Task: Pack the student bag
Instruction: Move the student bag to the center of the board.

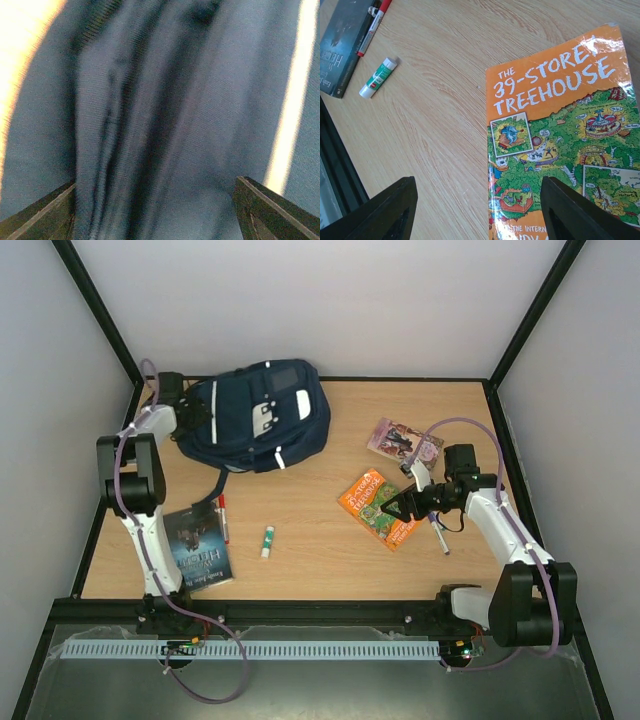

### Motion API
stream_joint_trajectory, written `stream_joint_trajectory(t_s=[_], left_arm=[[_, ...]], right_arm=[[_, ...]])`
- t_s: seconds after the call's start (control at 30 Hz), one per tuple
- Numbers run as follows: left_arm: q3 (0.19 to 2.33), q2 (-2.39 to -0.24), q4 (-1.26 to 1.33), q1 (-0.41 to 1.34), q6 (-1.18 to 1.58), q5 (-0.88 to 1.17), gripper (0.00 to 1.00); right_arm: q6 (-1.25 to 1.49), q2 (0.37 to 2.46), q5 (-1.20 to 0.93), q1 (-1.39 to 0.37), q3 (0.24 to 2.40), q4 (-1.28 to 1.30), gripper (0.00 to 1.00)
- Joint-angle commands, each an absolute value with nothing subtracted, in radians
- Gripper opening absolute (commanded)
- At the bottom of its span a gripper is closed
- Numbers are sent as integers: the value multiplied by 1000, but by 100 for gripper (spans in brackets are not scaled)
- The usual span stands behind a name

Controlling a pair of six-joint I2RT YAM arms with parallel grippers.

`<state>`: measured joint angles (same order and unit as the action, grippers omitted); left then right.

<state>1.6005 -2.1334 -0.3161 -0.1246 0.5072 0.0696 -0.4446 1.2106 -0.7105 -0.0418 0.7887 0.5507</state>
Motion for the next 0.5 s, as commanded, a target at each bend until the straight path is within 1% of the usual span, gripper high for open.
stream_joint_trajectory(t_s=[0.0, 0.3, 0.47], left_arm=[[1497, -2033, -393, -2, 523, 151, 81], [1267, -1881, -387, 260, 564, 119, 81], [1218, -1826, -437, 390, 581, 141, 84]], right_arm=[[-463, 1215, -727, -49, 782, 598, 68], [-462, 1225, -724, -51, 783, 595, 68], [-459, 1220, -719, -51, 782, 595, 68]])
